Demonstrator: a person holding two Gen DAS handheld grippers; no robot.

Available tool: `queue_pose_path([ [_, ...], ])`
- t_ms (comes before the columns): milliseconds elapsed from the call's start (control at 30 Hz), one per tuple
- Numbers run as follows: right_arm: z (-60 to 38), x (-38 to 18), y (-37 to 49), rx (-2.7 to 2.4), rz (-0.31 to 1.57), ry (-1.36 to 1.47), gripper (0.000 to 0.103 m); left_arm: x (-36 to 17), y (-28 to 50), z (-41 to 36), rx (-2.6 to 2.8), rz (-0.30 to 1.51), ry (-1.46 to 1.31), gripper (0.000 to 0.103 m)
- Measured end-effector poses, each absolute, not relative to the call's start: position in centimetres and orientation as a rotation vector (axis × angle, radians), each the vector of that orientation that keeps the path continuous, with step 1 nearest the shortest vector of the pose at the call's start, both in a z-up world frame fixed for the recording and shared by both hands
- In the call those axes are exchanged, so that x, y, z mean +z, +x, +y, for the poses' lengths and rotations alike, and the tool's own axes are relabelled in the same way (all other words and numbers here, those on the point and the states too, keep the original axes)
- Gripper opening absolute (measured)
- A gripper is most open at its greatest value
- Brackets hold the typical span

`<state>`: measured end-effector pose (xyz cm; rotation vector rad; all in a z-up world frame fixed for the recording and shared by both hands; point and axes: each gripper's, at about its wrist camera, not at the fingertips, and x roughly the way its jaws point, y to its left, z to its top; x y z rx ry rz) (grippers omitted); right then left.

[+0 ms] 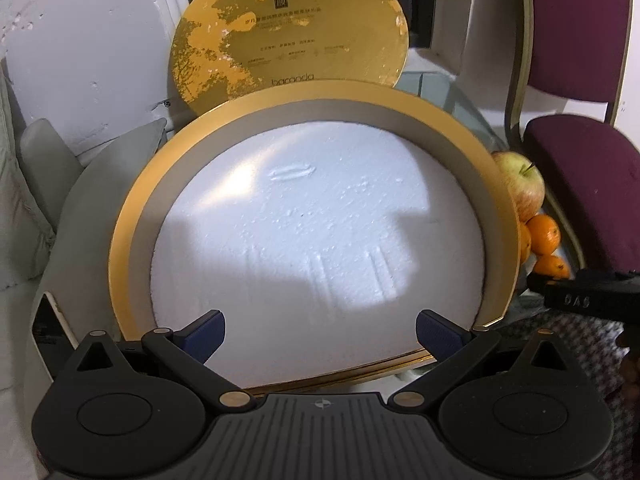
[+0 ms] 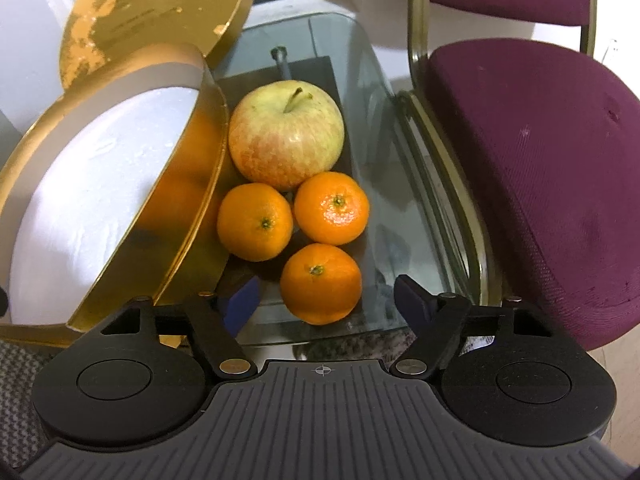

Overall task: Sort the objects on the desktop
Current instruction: 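Grasp the front mandarin orange with the right gripper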

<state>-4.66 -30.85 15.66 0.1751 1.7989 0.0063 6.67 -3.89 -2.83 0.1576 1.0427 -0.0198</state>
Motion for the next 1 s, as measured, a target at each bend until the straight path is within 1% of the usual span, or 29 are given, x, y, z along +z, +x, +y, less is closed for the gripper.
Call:
queue_pose_path([
  [67,-30.8,15.5,-4.6,0.000,1.806,0.175,0.073,-3.1,6.7,-4.0,-0.020,1.052,0.177,0.102],
  [133,-30.8,15.3,-4.5,0.000,1.808,0.172,0.070,-3.2,6.8,-4.1,-0.025,1.057,0.187,0.102],
  [167,-30.7,15.3,-4.5,0.002,1.809,0.168,0.067,-3.3,6.8,-4.2,-0.027,1.058,0.189,0.102],
  [300,-30.5,15.1,-4.5,0.014,1.824,0.156,0.062,-3.4,6.8,-4.0,-0.025,1.063,0.189,0.102],
  [433,-30.4,15.0,-4.4,0.010,1.827,0.167,0.047,-3.4,6.6,-3.9,-0.018,1.067,0.191,0.102],
  [600,-30.0,15.6,-4.2,0.005,1.814,0.132,0.046,-3.2,6.3,-3.9,-0.026,1.063,0.200,0.102],
  [733,-29.9,16.8,-3.9,0.006,1.823,0.162,0.046,-2.7,5.7,-3.5,-0.035,1.054,0.190,0.102],
  [867,-29.4,18.9,-3.6,0.013,1.800,0.181,0.046,-2.2,5.0,-1.9,-0.016,1.041,0.143,0.102],
  [1000,-28.1,21.8,-2.3,0.039,1.725,0.166,0.046,-1.6,4.3,-0.1,0.012,1.021,0.081,0.102],
])
